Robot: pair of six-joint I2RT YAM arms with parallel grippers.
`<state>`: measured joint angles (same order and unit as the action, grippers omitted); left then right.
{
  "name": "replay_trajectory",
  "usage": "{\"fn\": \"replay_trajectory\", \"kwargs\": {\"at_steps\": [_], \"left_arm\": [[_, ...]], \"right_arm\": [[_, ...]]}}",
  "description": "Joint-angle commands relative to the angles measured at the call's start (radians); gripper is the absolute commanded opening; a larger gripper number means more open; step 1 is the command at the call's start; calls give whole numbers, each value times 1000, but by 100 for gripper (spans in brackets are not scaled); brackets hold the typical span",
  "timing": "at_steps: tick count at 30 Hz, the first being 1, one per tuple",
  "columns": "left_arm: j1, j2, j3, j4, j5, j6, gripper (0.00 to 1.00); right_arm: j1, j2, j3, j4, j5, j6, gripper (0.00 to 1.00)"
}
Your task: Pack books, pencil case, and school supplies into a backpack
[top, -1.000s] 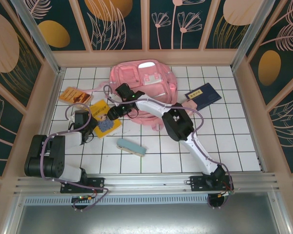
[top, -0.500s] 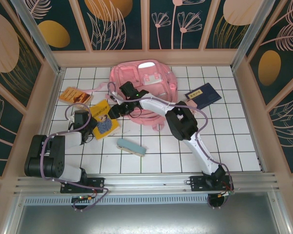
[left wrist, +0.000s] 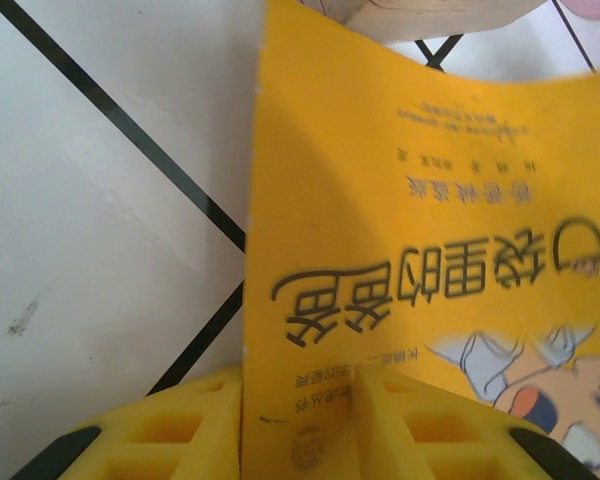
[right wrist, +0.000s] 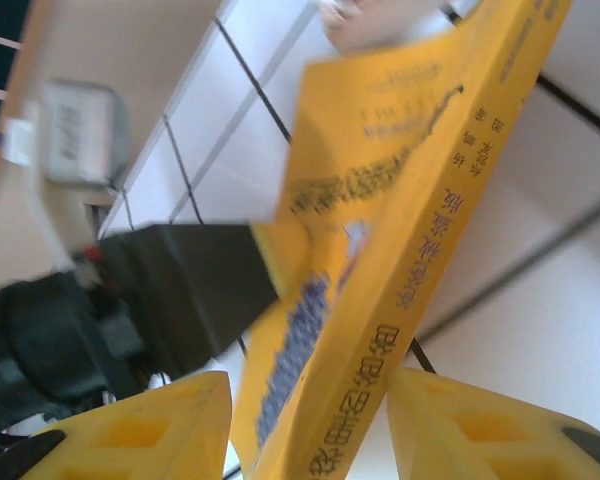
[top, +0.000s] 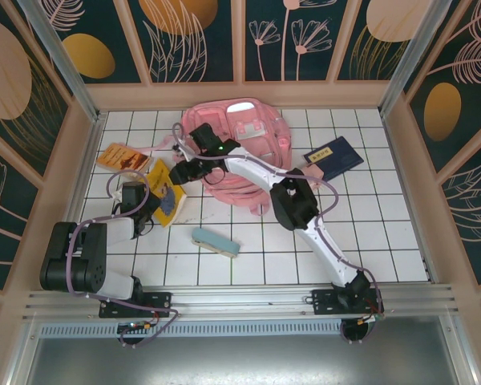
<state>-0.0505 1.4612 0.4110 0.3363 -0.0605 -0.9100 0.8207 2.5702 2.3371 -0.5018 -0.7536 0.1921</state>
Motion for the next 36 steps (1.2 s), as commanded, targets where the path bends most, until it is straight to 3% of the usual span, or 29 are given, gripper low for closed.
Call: {"fn": "replay_trajectory", "kwargs": {"at_steps": [1,7,26,30,33,36], "left_arm": [[-43,46,-36,-85,286,-9,32],[-43,45,-35,-86,285,-9,32],[-43,34,-38,-91,273,-10,33],[-43,30,-40,-96,271,-11,33],[-43,23,-39,-102,265,-8,33],[-43,9,-35,-118,259,-6,34]], "right_arm": [[120,74,86,-119,-111,-33,46],[118,137,216,-240,-140,-53,44],[109,114,184,-324,86,-43,40],[109,109,182,-314,91,-41,18],[107,94,180,-297,92,-36,14],[105,74,174,-283,96,-28,2]]}}
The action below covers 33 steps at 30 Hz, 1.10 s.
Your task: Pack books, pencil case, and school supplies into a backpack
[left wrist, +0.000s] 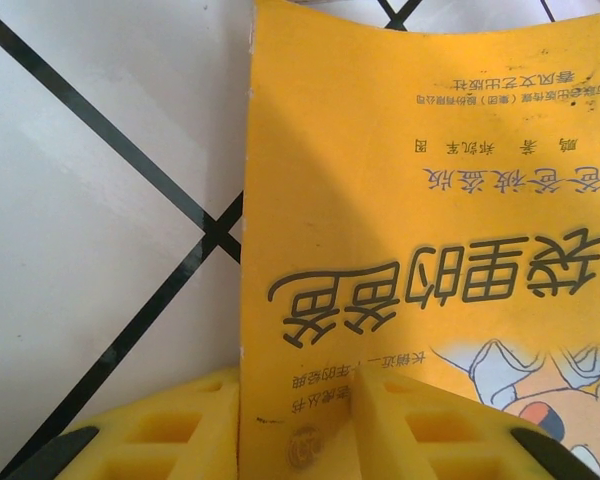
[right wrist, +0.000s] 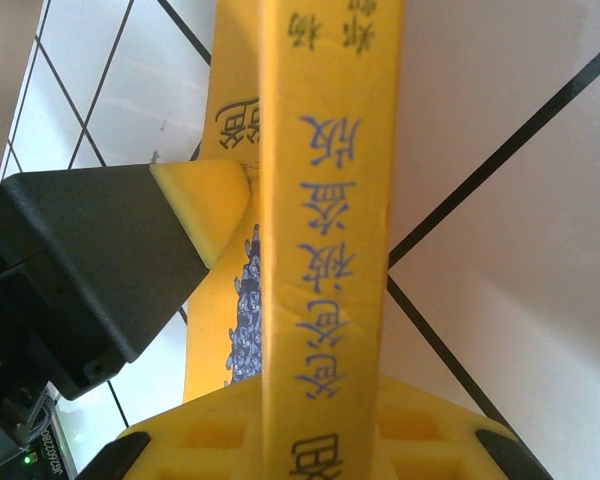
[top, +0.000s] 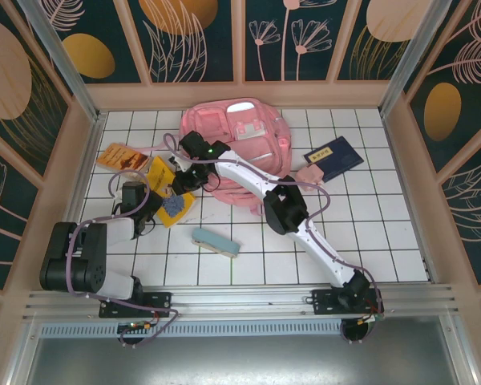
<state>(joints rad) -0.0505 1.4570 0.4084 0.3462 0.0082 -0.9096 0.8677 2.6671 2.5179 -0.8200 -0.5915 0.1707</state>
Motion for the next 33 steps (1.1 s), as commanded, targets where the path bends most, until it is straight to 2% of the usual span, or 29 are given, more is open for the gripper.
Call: {"fn": "replay_trajectory", "kwargs": {"at_steps": [1,3,5,8,12,17,21,25,28,33], "left_arm": [[-43,3,-30,-140,186,-5,34],[-43,-33,-23,-163,176,-2,35],[-43,-90,-17,-198,159,-2,41],[-43,-214,-8,-263,118,-4,64],[-43,-386,10,-345,80,6,73],[-43,-503,53,-413,55,31,71],[-53,-506,97,-413,80,73,67],[-94,-475,160,-427,51,117,65],[-160,-440,215,-433,0,147,65],[-325,-323,332,-434,-96,216,63]], "right_arm": [[57,-33,-11,40,-61,-1,1],[55,-60,-30,56,-59,2,0],[52,-103,-71,86,-52,13,0],[43,-219,-215,190,-33,45,0],[13,-415,-491,418,-29,119,0],[-33,-647,-808,631,30,195,0],[-107,-878,-1152,868,61,317,0],[-190,-1091,-1438,1050,91,416,0],[-247,-1251,-1629,1128,117,469,0],[-315,-1528,-1888,1137,200,522,0]]}}
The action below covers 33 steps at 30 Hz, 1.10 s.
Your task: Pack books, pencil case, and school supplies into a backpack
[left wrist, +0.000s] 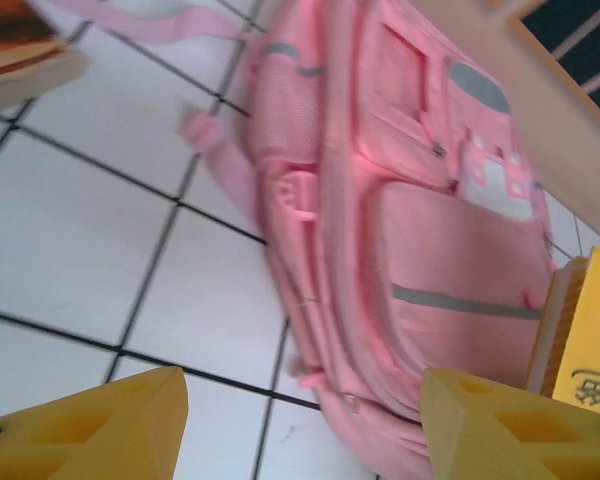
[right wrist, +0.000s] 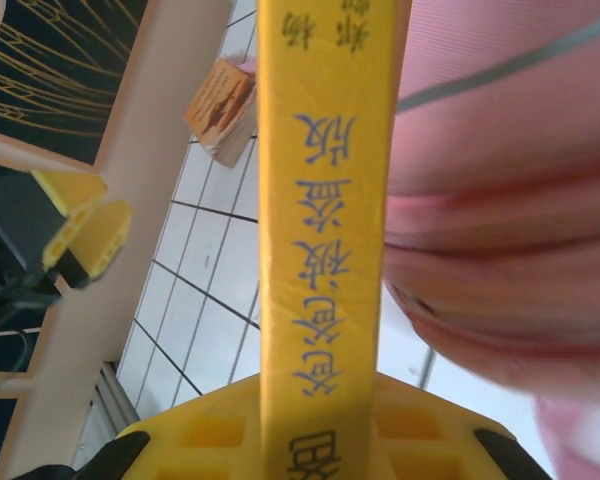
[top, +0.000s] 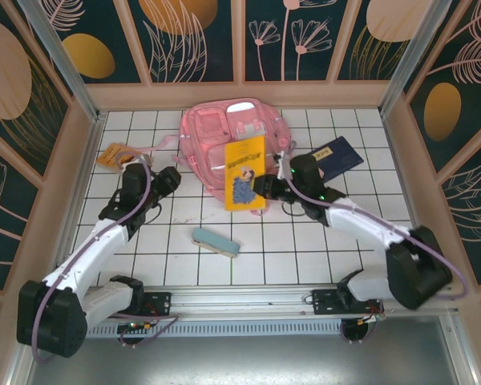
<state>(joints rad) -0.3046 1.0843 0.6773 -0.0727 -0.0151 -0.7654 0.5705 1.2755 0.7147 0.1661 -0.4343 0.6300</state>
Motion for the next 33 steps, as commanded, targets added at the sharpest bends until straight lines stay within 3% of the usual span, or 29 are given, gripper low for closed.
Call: {"fn": "replay_trajectory", "kwargs": {"at_steps": [1,6,12,20,33], "left_arm": [[-101,78,83,-16,-87,84,62],[-257,268,215,-12,-96,199,62],[-389,460,376,-50,-92,320,59],[-505,681,540,-137,-138,446,57],[-530,853,664,-173,-249,503,60]], "right_arm": [[-48,-193,-132,154,59,78,0],[-108,-488,-281,34,150,101,0],[-180,-708,-356,-125,184,99,0],[-314,-781,-423,-148,60,133,0],[-340,-785,-474,-85,-18,172,0]]}}
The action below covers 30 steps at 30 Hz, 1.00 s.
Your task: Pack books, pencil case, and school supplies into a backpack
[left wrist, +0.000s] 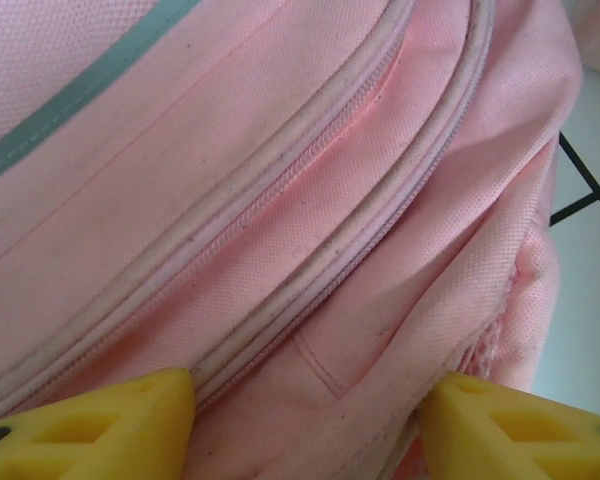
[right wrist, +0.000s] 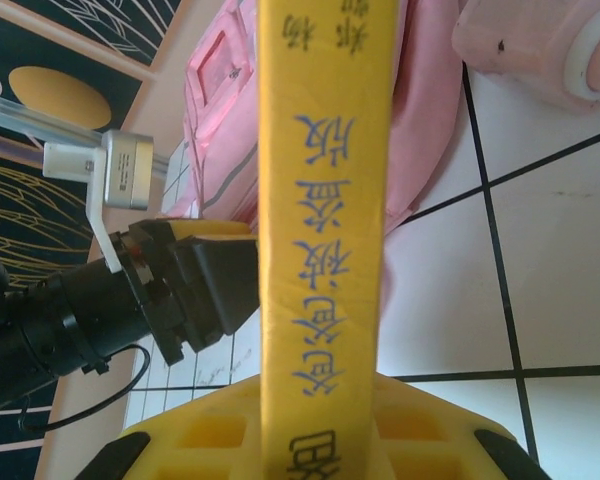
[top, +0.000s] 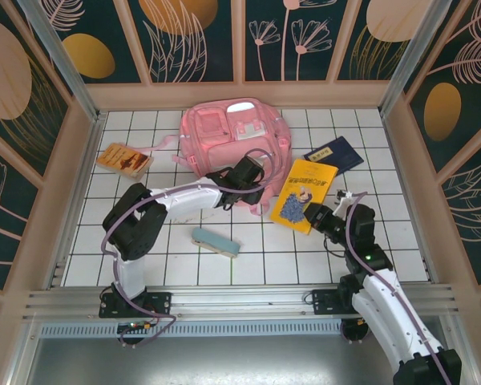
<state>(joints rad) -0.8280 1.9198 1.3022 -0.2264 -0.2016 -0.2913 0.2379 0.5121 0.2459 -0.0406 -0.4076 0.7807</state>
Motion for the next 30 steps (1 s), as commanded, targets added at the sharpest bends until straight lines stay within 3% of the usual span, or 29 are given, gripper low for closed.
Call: {"fn": "replay_trajectory", "kwargs": {"at_steps": [1,3,7,10,14,24,30], "left_arm": [[-7,22,44,-19,-72,29,60],[-7,27,51,-18,-83,30,53],[-6,36,67,-29,-88,32,30],[-6,19,72,-37,-101,26,21],[-7,-36,81,-44,-110,5,0],[-6,-245,76,-36,-190,-39,0],[-7,-346,80,-18,-157,-28,0]], "right_arm": [[-8,-24,-10,126,-49,23,0],[-8,-25,-17,131,-56,29,0],[-8,-27,-26,141,-70,32,0],[-8,-29,-34,163,-91,39,0],[-7,-29,-68,264,-157,95,0],[0,37,-133,509,-268,237,0],[105,173,-110,638,-248,257,0]]}}
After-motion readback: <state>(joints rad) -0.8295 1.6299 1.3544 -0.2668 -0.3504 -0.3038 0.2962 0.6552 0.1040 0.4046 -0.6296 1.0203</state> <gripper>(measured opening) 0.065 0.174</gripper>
